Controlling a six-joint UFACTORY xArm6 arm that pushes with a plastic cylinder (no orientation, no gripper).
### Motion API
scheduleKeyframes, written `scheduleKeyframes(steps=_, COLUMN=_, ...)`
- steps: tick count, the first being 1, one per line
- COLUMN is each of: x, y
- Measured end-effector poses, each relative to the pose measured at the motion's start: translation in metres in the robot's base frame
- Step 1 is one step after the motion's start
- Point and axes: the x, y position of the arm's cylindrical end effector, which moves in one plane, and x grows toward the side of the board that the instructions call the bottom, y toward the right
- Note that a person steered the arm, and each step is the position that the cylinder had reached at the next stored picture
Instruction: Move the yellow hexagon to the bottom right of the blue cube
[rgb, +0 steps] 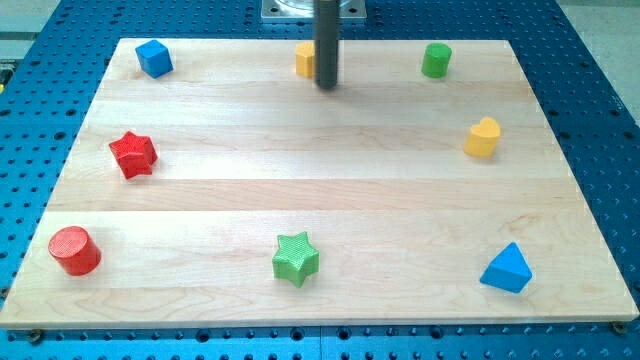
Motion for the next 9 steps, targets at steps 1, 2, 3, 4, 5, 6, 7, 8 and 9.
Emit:
scheduleKeyframes(steps=1, x=-0.019, y=-0.002)
scheduleKeyframes(steps=2, x=-0.024, y=-0.040)
scheduleKeyframes(steps=3, x=-0.006, y=-0.105)
scheduleKeyframes(steps=4, x=-0.014, y=-0.064)
scheduleKeyframes(steps=5, x=-0.061, y=-0.025)
scheduleKeyframes(steps=6, x=-0.065, y=-0.085)
scheduleKeyframes(steps=7, x=-0.013, y=-0.180)
scheduleKeyframes(steps=8, x=0.002, y=-0.226)
scheduleKeyframes(steps=9, x=0.000, y=-0.285)
